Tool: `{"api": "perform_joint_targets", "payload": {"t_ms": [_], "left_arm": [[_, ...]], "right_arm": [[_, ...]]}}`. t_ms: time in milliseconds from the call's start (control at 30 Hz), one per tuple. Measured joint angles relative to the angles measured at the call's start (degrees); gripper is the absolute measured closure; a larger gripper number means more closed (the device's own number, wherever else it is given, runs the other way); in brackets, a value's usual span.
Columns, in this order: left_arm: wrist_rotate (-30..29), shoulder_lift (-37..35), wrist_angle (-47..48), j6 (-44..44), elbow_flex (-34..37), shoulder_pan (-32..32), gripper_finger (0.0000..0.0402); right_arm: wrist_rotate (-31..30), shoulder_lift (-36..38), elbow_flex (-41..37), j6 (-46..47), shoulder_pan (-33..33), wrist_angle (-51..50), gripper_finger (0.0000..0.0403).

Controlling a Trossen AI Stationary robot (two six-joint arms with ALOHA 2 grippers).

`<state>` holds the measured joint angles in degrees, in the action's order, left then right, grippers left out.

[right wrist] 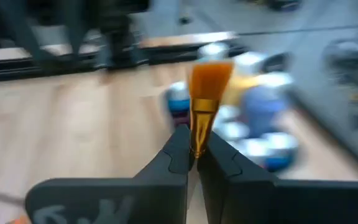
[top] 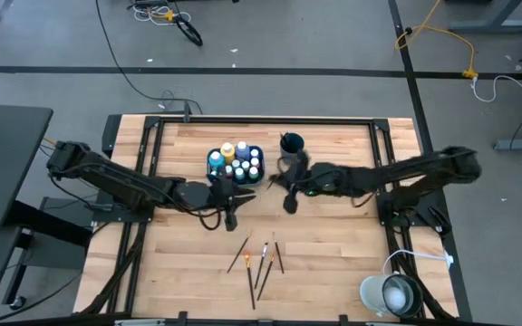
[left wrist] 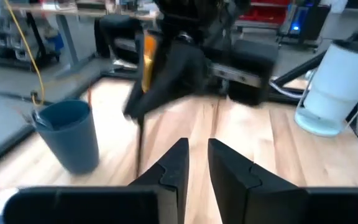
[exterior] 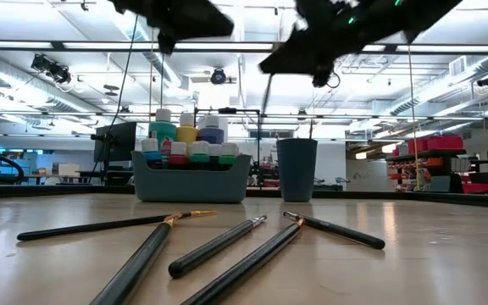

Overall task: Pick & Place Paint Supplies
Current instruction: Put the gold paint brush into the blue cup

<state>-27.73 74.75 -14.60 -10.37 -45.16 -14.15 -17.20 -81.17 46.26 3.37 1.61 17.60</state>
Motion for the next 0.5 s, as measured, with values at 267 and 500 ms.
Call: {"api": "perform_joint_targets", "payload": {"t_ms": [267,500], "left_arm": [[-4.19,-2.33,1.48,2.26,0.05,0.0,0.034],[-6.14,-2.37,1.17,3.21,0.03,0.07,0.034]], "right_arm": [[-11.88,13.33,0.0,-6.89,-4.38,-8.49,0.0389],[-7.96,13.0,0.0,-5.8,-13.54,-10.84,0.0389]]}}
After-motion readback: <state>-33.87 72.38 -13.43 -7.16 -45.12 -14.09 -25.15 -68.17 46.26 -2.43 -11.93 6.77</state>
